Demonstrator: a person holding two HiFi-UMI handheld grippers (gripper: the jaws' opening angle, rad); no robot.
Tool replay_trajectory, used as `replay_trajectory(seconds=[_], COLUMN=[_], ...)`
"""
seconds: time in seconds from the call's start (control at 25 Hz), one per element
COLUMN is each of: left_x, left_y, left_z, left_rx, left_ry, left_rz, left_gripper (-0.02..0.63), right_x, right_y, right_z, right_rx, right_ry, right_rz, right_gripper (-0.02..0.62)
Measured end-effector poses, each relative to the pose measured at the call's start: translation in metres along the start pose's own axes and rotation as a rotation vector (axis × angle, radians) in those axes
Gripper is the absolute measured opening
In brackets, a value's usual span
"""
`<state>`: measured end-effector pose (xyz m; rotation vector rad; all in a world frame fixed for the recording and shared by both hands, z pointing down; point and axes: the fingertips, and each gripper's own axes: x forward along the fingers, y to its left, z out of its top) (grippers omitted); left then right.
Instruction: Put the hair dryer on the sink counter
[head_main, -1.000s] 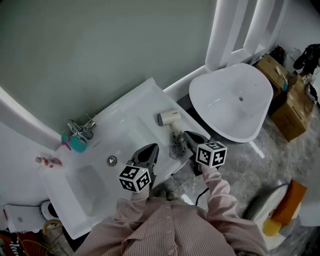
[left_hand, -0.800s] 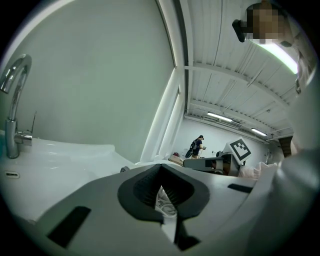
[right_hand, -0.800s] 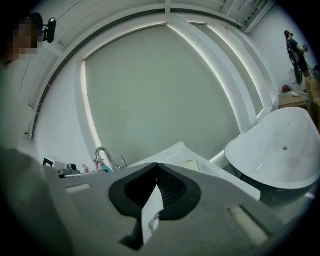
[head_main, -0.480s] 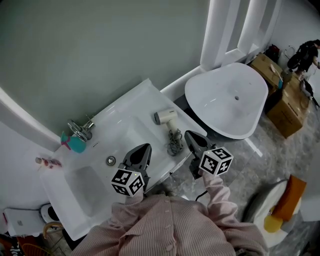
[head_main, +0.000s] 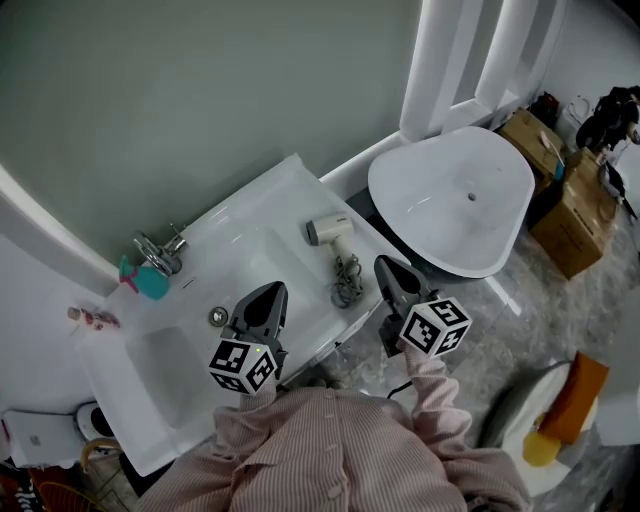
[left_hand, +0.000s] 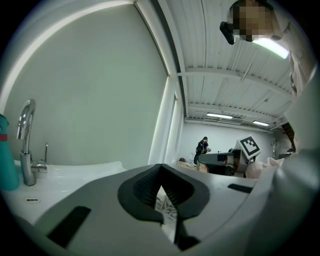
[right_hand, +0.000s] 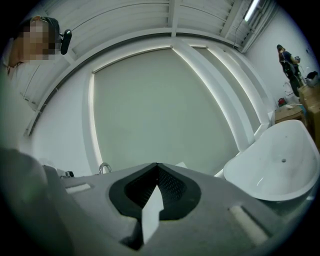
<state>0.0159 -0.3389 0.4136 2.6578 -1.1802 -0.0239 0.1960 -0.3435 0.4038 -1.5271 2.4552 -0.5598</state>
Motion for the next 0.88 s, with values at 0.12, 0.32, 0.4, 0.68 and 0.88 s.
replay_trajectory(seconds=[0.12, 0.32, 0.4, 0.68, 0.88], left_x=[-0.003, -0.004, -0.004, -0.005, -0.005], left_y=[0.005, 0.007, 0.008, 0.009, 0.01], left_z=[0.003, 0.006, 0.006, 0.005, 0.006], left_rx=[-0.007, -0.009, -0.01, -0.011, -0.009], left_ry=[-0.01, -0.018, -0.019, -0.019, -0.017], left_rz=[0.016, 0.028, 0.033, 0.046, 0.048], left_gripper=[-0.002, -0.002, -0.003, -0.002, -0.002], right_x=[-0.001, -0.003, -0.003, -0.004, -0.003], right_y=[0.001, 0.001, 0.001, -0.001, -0.002], right_z=[0.003, 0.007, 0.006, 0.0, -0.005], right_rx=[-0.005, -0.007, -0.008, -0.003, 0.001], right_ry=[-0.009, -0.019, -0.02, -0.008, -0.002], right_rz=[0.0, 0.0, 0.0, -0.006, -0.013], right_gripper=[0.005, 0.005, 0.005, 0.005, 0.005])
